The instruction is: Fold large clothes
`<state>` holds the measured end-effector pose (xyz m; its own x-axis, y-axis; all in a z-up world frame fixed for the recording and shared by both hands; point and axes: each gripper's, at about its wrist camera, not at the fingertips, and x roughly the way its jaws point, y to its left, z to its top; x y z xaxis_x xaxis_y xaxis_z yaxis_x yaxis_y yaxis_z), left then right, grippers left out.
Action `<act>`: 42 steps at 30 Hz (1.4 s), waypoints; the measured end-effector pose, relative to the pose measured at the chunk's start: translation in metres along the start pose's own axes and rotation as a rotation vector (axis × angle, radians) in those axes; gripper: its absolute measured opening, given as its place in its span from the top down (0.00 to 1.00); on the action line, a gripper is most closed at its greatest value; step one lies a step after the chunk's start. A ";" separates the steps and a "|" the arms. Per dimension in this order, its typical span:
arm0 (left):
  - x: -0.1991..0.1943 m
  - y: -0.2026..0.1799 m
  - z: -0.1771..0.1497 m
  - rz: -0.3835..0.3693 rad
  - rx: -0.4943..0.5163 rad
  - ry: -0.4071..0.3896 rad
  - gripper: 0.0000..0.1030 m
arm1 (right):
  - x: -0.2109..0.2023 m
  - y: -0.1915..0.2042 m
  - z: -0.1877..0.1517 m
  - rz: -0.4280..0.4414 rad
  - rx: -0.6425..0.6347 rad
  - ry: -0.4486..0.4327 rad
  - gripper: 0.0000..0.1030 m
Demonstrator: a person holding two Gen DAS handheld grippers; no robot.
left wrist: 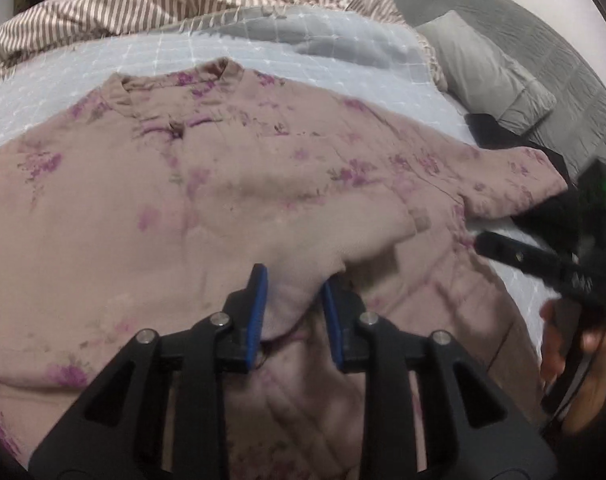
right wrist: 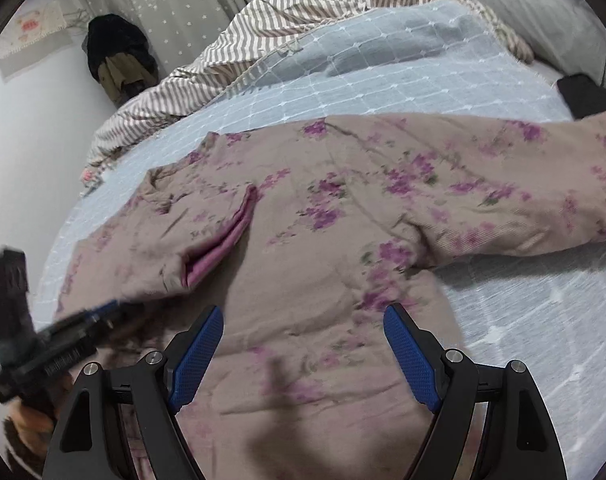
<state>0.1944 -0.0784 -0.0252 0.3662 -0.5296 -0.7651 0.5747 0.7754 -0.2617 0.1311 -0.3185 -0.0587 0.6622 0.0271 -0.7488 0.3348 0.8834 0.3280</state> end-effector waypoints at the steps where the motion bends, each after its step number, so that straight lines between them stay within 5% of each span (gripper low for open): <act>1: -0.015 0.003 -0.005 0.002 0.008 -0.029 0.48 | 0.002 0.000 0.000 0.034 0.014 0.005 0.19; 3: -0.048 0.014 -0.012 0.016 -0.005 -0.104 0.33 | 0.008 0.000 0.001 0.151 0.062 0.018 0.19; 7: -0.091 0.052 -0.018 0.093 -0.092 -0.210 0.31 | 0.035 0.013 0.006 0.331 0.124 0.058 0.20; 9: -0.100 0.080 -0.027 0.189 -0.154 -0.232 0.31 | 0.054 0.022 0.004 0.302 0.114 0.079 0.26; 12: -0.096 0.117 -0.039 0.235 -0.276 -0.246 0.31 | 0.076 0.043 0.000 0.206 0.022 0.104 0.72; 16: -0.081 0.138 -0.052 0.221 -0.350 -0.233 0.44 | 0.054 0.065 0.010 0.194 -0.111 -0.005 0.77; 20: -0.066 0.138 -0.057 0.204 -0.351 -0.203 0.44 | 0.034 0.065 0.027 0.193 -0.154 -0.091 0.77; 26: -0.056 0.114 -0.057 0.294 -0.269 -0.147 0.43 | 0.079 0.070 0.005 -0.032 -0.304 0.036 0.73; 30: -0.070 0.103 -0.056 0.269 -0.291 -0.140 0.24 | 0.045 0.048 0.006 -0.060 -0.223 -0.023 0.34; 34: -0.084 0.094 -0.059 0.227 -0.347 -0.135 0.15 | -0.006 0.000 0.021 -0.143 -0.087 -0.115 0.28; 39: -0.092 0.086 -0.066 0.320 -0.378 -0.191 0.04 | -0.059 -0.075 0.035 -0.262 0.105 -0.218 0.26; 42: -0.086 0.085 -0.066 0.305 -0.394 -0.171 0.04 | -0.084 -0.120 0.036 -0.325 0.202 -0.259 0.26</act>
<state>0.1632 0.0561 -0.0204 0.6073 -0.2822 -0.7427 0.1159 0.9563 -0.2686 0.0591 -0.4433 -0.0141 0.6383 -0.3764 -0.6715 0.6595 0.7173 0.2248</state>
